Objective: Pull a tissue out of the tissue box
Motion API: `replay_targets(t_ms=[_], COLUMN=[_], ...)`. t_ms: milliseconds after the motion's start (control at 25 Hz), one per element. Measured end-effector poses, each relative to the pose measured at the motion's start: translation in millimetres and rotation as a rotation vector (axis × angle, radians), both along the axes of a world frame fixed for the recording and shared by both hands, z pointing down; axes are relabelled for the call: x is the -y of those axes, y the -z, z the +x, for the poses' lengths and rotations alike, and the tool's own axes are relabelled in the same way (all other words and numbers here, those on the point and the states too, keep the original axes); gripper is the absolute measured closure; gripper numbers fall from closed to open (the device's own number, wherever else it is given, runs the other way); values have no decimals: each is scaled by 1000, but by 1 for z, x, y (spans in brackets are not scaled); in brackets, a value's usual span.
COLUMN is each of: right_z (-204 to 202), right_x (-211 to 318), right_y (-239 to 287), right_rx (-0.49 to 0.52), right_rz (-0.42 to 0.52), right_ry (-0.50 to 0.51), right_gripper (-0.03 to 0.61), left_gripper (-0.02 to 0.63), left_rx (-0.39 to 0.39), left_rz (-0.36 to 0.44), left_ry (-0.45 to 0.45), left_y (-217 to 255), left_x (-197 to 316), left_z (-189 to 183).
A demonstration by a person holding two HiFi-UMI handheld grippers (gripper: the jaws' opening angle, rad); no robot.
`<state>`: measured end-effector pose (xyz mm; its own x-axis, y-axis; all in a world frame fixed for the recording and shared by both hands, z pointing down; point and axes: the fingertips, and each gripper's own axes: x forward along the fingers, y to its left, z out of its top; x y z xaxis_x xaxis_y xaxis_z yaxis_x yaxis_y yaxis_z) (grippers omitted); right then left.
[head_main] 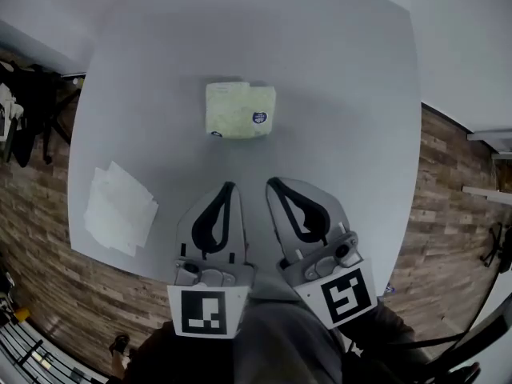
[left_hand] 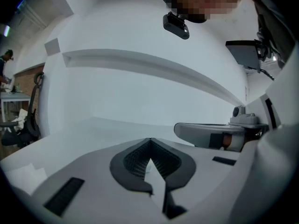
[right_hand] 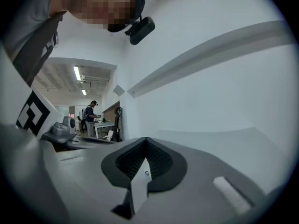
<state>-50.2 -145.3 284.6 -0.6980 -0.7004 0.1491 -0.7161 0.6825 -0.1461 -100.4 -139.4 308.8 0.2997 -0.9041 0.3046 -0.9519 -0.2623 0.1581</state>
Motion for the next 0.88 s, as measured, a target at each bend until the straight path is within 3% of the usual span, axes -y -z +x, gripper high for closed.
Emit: replay_targets(t_ms=[200,360,520,880], right_z=[5,6,1,-9], right_x=[53,86,101,123], right_y=[-23,-42,-67,-105], right_rx=[-10,-36,-145,-250], right_rz=[14,58,77,78], right_ry=[-79,-83,-38,-24], right_gripper=[577,551,472,469], left_gripper=[612,612,612,612], left_rx=[-41,-45,-55,-64], left_rz=[-66,-127,-169,-194], left_ry=[-88,-131,-128,-112], left_y=[-37,-68,-90,-117], left_x=[39,57,68,84], left_z=[8,11,6,-4])
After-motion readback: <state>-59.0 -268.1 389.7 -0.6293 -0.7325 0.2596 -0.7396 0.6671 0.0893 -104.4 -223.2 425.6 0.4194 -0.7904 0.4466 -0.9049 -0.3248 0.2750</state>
